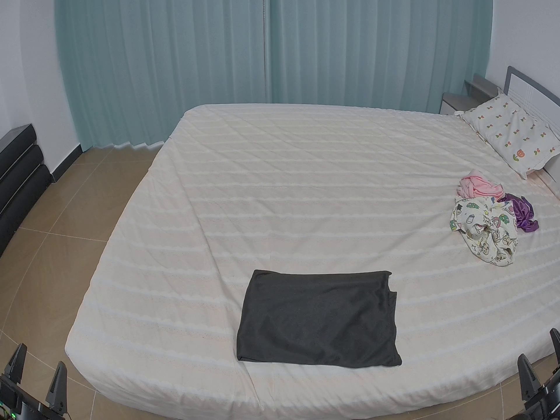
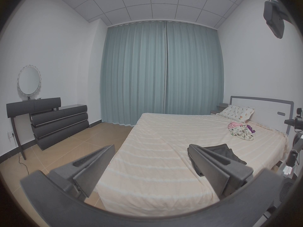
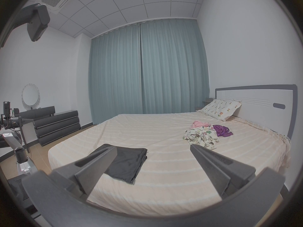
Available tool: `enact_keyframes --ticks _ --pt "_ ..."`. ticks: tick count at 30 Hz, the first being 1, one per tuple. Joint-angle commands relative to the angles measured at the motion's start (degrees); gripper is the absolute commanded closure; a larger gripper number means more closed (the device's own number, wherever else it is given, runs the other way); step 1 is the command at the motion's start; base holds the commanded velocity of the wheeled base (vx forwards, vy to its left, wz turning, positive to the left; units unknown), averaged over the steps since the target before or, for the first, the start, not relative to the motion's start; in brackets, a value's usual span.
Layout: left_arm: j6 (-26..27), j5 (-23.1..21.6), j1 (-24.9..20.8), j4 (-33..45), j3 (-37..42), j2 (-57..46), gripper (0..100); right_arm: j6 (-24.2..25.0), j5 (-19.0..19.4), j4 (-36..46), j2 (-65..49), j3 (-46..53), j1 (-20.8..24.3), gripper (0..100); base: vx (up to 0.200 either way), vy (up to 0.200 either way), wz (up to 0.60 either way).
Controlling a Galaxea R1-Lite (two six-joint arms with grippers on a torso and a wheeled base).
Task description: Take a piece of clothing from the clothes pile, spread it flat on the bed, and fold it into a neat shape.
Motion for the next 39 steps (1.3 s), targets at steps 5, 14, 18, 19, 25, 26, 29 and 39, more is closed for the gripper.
enact_keyframes --ticks 5,14,18,19,25,26,29,39 --pt "0.0 0.0 0.0 0.0 0.9 -0.4 0 0.5 2.9 -1.3 -0.7 0.5 0.0 0 0.0 0.0 0.0" --pt "0.0 0.0 0.0 0.0 0.9 -0.4 0 0.3 5.1 -1.6 -0.7 0.7 0.0 0 0.0 0.0 0.0" --pt "0.0 0.0 0.0 0.0 0.9 -0.4 0 0.7 4.8 -1.6 -0.7 0.7 -0.1 0 0.0 0.0 0.0" --pt "0.0 0.0 0.0 0.0 0.9 -0.4 0 0.9 4.3 -1.6 -0.6 0.7 -0.1 0 0.0 0.0 0.0" --pt "0.0 0.0 0.0 0.0 0.9 -0.4 0 0.2 -2.2 -1.4 -0.6 0.7 -0.1 0 0.0 0.0 0.0" --pt "0.0 0.0 0.0 0.0 0.9 -0.4 0 0.2 -2.2 -1.4 -0.6 0.7 -0.1 0 0.0 0.0 0.0" --pt "0.0 0.0 0.0 0.0 0.9 -0.4 0 0.2 -2.6 -1.4 -0.6 0.7 -0.1 0 0.0 0.0 0.0" --pt "0.0 0.0 0.0 0.0 0.9 -0.4 0 -1.7 -3.4 1.0 -0.6 1.0 0.0 0 0.0 0.0 0.0"
